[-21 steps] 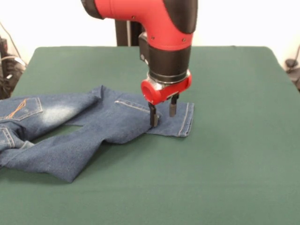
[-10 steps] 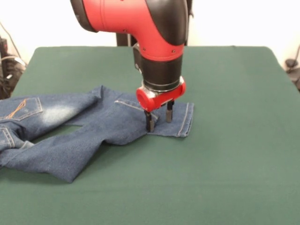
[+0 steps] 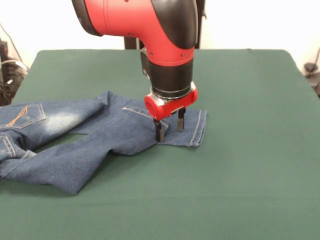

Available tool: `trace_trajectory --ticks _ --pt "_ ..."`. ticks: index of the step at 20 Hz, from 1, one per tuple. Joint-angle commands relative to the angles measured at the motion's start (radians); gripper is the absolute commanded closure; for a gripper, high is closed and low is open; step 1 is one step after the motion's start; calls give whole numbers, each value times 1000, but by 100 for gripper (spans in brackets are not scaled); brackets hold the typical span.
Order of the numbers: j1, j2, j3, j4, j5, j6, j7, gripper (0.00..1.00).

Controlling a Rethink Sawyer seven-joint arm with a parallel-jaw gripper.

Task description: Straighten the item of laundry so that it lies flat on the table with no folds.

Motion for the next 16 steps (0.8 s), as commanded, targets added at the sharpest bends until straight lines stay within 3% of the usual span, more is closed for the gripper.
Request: trace_trajectory --ticks 1,10,16 --pt "16 60 126 6 -25 -105 150 0" --pt "42 111 103 -28 -31 -122 157 0" --pt "83 134 58 -68 -22 -59 170 0"
